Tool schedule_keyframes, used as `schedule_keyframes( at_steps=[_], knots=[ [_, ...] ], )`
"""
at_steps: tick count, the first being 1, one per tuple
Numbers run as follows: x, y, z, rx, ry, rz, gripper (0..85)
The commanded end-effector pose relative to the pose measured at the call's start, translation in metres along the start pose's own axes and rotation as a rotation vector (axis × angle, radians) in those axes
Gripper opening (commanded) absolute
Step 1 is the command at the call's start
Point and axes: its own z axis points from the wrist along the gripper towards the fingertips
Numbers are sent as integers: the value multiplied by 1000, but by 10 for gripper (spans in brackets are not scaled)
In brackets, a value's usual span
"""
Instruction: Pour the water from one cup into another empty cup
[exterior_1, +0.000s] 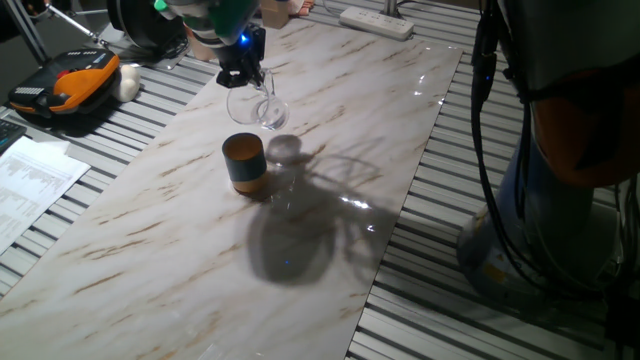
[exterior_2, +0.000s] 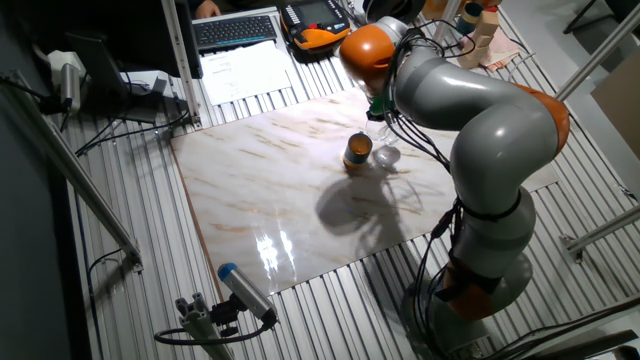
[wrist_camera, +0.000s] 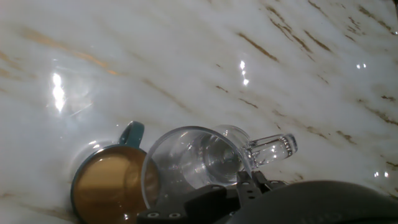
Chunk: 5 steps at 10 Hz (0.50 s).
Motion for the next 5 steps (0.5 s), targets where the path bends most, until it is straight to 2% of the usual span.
schedule_keyframes(
  at_steps=[1, 5],
  knots=[
    [1, 1, 0, 0, 0, 3, 0],
    [6, 5, 0, -9, 0, 11, 0]
  ],
)
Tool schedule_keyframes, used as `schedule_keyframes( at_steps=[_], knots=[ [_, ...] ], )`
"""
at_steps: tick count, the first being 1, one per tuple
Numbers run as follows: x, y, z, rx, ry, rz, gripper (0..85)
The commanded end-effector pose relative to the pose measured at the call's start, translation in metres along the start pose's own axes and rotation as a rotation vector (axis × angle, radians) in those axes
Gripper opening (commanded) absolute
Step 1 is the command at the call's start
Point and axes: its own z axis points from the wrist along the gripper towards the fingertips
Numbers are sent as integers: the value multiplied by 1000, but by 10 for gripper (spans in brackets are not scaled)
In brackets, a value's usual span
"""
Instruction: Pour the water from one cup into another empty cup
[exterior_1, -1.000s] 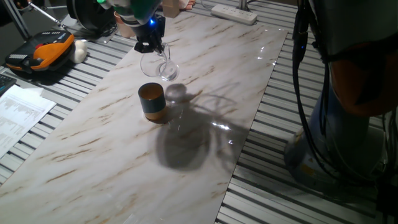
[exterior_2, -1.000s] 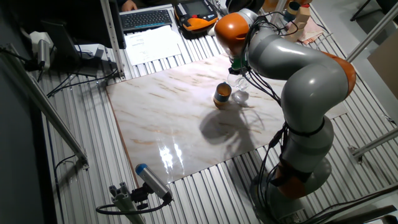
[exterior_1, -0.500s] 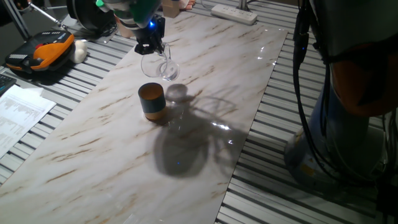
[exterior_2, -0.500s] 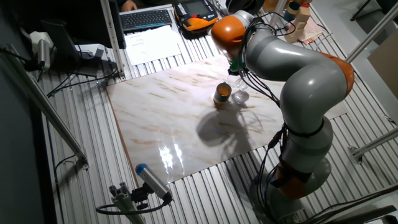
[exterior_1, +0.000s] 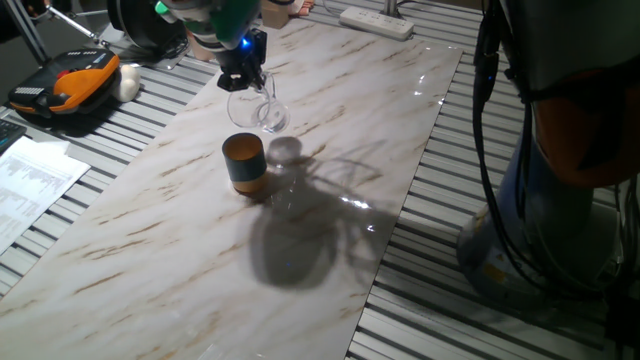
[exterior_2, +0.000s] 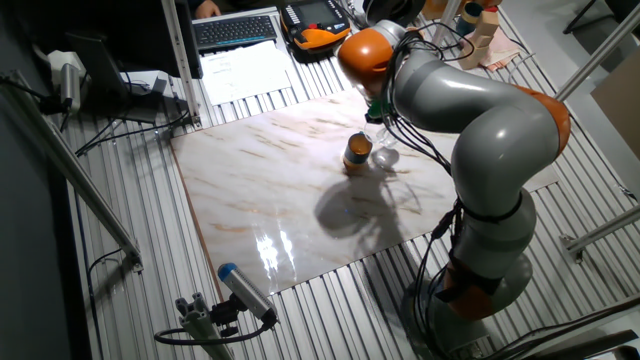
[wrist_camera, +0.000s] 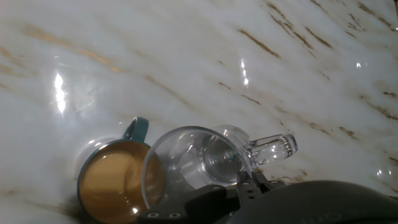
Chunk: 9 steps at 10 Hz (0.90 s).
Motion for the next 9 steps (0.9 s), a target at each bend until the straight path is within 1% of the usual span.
schedule_keyframes(
  at_steps=[1, 4, 5, 7, 8, 9],
  knots=[
    [0, 0, 0, 1, 0, 0, 0],
    [0, 0, 1, -8, 2, -4, 0],
    [0, 0, 1, -7, 2, -6, 0],
    [0, 0, 1, -19, 3, -6, 0],
    [0, 0, 1, -19, 4, -11, 0],
    [0, 0, 1, -59, 7, -34, 0]
  ],
)
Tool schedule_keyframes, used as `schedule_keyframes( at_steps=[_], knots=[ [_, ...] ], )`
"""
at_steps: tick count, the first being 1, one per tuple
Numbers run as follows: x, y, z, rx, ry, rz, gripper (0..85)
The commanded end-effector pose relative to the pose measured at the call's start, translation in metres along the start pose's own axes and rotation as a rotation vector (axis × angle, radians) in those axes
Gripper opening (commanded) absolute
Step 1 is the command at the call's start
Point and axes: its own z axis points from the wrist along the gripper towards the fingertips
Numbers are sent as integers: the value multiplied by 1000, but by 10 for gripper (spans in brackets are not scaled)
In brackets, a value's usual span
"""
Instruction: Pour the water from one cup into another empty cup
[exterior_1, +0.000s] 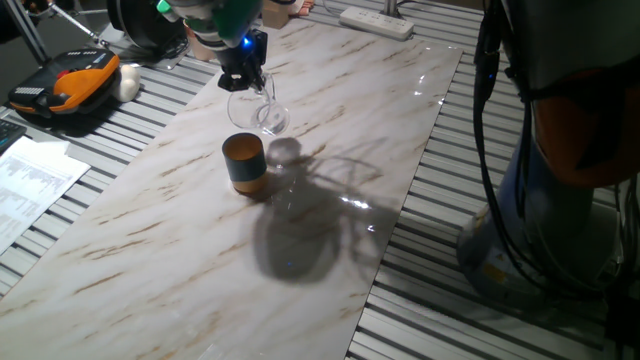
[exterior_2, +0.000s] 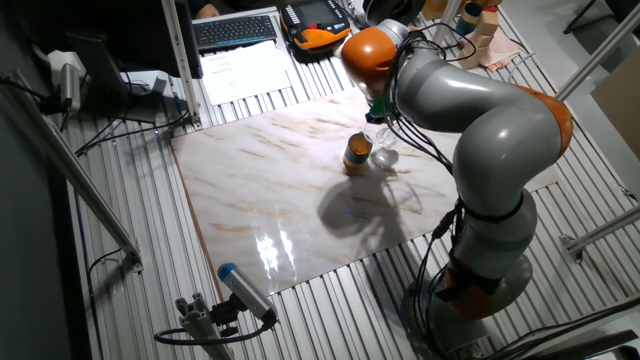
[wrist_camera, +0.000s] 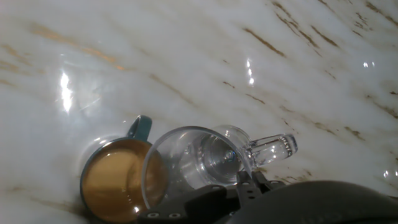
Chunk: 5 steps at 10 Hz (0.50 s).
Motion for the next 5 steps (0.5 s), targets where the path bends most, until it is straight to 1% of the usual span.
schedule_keyframes(
  at_steps=[1, 2, 3, 4, 5],
  knots=[
    [0, 0, 0, -55, -4, -21, 0],
    [0, 0, 0, -78, -8, -41, 0],
    [0, 0, 0, -100, 0, -55, 0],
    [0, 0, 0, -100, 4, -69, 0],
    [0, 0, 0, -81, 0, -78, 0]
  ],
)
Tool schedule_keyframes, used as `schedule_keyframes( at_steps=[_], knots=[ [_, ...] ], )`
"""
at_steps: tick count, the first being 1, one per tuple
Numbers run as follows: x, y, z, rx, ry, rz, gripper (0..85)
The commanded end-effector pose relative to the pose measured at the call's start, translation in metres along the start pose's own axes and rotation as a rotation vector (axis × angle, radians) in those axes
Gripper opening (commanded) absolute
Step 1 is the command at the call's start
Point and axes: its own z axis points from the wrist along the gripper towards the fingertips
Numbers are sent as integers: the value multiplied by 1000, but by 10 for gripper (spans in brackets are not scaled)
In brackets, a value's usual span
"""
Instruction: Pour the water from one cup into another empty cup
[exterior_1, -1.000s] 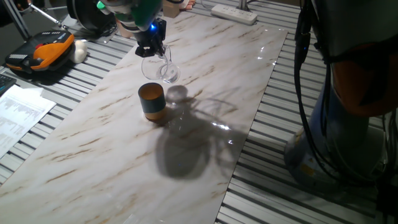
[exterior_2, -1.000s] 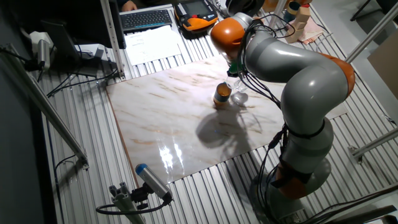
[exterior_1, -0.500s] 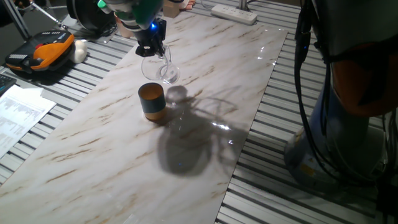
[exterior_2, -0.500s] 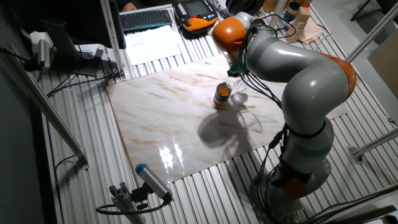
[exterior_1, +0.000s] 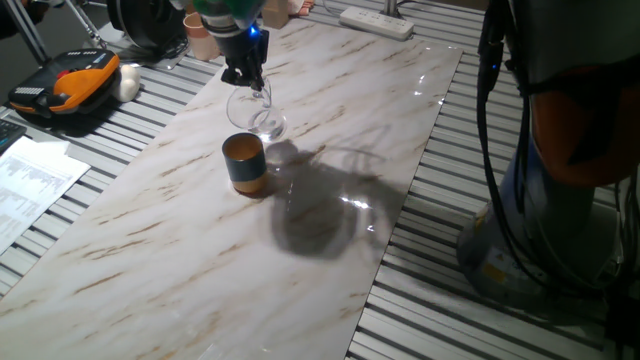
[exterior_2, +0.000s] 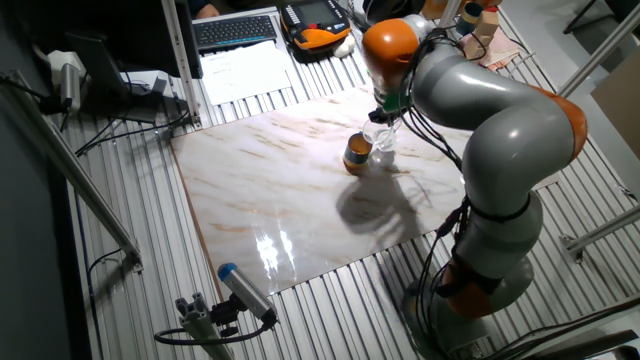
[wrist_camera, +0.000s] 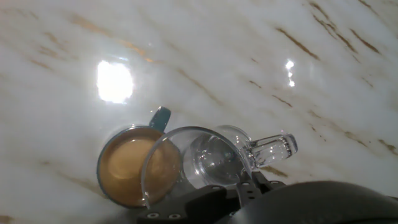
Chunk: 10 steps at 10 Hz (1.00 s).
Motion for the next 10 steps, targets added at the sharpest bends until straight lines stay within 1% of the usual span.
schedule_keyframes(
  at_steps=[1, 3, 4, 5, 7, 8, 10],
  knots=[
    [0, 0, 0, 53, -4, -2, 0],
    [0, 0, 0, 59, -6, -4, 0],
    [0, 0, 0, 79, -9, -3, 0],
    [0, 0, 0, 79, -9, 2, 0],
    [0, 1, 0, 93, -13, 10, 0],
    [-1, 2, -1, 107, -17, 23, 0],
    [-5, 0, -4, 131, -12, 60, 0]
  ],
)
